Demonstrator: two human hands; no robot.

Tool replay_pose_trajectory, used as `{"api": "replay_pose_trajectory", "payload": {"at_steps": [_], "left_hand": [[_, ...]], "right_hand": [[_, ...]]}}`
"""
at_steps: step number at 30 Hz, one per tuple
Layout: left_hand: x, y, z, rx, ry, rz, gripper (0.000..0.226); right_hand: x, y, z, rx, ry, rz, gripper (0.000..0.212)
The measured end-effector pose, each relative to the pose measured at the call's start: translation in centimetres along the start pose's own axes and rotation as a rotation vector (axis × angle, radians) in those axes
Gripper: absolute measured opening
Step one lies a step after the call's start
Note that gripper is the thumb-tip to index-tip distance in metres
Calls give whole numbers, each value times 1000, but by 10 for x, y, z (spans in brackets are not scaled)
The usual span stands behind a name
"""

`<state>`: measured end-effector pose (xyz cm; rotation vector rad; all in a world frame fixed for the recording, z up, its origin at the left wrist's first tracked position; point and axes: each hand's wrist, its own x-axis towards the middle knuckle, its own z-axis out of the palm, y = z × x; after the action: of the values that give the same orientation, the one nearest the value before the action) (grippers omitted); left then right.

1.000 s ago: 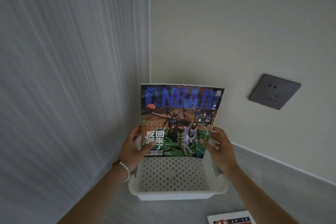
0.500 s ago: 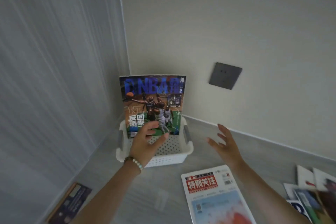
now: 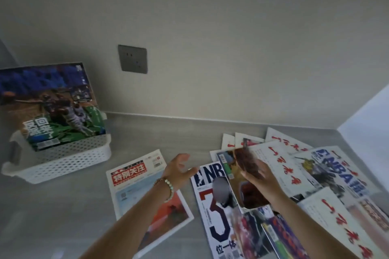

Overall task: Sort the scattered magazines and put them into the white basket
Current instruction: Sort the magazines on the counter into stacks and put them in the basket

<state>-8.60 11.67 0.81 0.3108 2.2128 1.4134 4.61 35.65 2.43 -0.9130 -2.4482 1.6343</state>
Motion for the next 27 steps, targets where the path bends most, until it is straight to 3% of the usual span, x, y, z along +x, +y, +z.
{"api": "replay_pose_trajectory", "payload": {"at_steps": [2,4,6,10,12,14,18,20,22,25,27], "left_hand": [[0,3,35,-28,-53,-36,56],[0,4,68,-48,-96,-81,56],[0,7,96,-79,-133,-158,51],[0,13,140,-179,-134,-288,45],[1,17,154,-417,-107,-345,54],[9,18,164,-592,-68,-392,64],[12,26,173,-448,-95,-417,40],[7,32,177,-477,-124,-414,34],[4,37,175,-568,-90,-368,34],[-1,48,169,-744,-105,-233,35],[-6,56,165,-791,-136,-173,33]], "right_hand": [[-3,27,-24,-6,81,65,59],[-7,52,-42,-32,85,149,79],[-9,72,-52,-78,50,162,86],[-9,105,-50,-424,-28,130,78],[-8,116,-45,-615,-42,93,74],[-8,119,-42,-654,-36,74,71],[-8,114,-44,-644,-64,66,67],[-10,107,-49,-551,-92,41,63],[-14,95,-52,-267,-35,-3,54],[-18,73,-54,114,294,102,83],[-14,61,-57,307,426,174,99]]}}
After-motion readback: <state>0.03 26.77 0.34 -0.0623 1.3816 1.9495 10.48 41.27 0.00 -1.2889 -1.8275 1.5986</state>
